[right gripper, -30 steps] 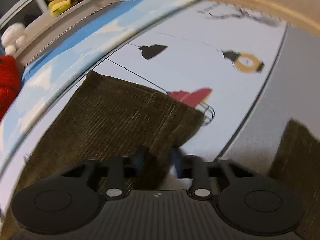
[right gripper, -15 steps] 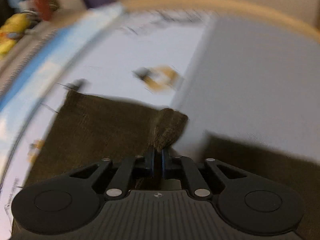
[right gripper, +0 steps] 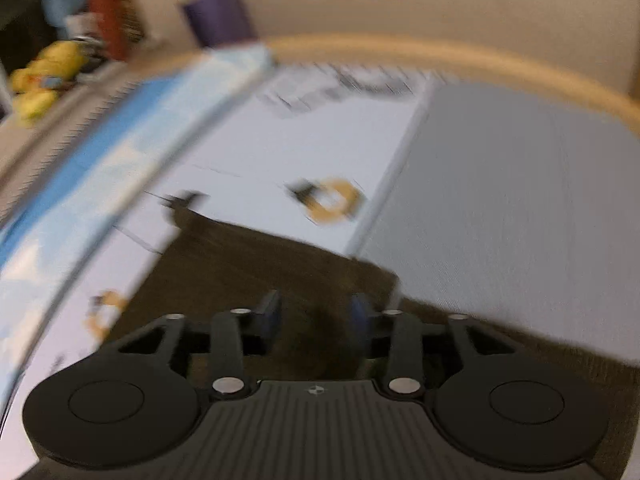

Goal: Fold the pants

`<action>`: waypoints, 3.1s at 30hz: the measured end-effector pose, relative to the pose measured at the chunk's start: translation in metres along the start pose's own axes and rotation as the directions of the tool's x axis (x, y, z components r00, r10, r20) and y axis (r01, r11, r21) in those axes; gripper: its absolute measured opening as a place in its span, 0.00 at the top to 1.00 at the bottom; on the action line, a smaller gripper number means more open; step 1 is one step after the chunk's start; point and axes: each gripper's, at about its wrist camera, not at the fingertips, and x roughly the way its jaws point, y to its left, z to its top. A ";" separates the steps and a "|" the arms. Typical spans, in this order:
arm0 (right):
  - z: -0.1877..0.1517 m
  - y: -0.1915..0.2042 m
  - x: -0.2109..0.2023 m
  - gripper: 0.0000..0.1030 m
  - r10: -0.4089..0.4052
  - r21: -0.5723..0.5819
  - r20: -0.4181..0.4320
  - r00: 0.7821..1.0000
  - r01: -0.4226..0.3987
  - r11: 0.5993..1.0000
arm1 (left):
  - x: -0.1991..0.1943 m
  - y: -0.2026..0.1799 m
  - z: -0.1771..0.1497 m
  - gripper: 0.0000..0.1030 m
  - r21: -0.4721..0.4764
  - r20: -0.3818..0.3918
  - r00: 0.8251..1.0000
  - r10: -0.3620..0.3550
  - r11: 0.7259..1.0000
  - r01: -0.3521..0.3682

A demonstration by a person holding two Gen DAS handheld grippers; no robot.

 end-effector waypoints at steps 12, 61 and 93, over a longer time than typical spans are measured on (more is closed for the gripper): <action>-0.018 0.004 -0.111 0.51 0.303 -0.279 -0.031 0.952 -0.300 0.912 | -0.079 0.100 -0.118 0.24 -0.415 -0.144 0.938 0.316 0.841 -0.347; -0.030 -0.215 -0.024 0.88 -0.035 -0.130 -0.302 0.953 -0.005 0.991 | -0.097 0.107 -0.217 0.52 -0.294 -0.340 0.909 0.241 0.891 -0.346; -0.070 -0.145 -0.054 0.50 0.004 -0.500 -0.383 0.924 -0.211 0.840 | -0.109 0.058 -0.189 0.55 -0.084 -0.245 0.921 0.303 0.940 -0.331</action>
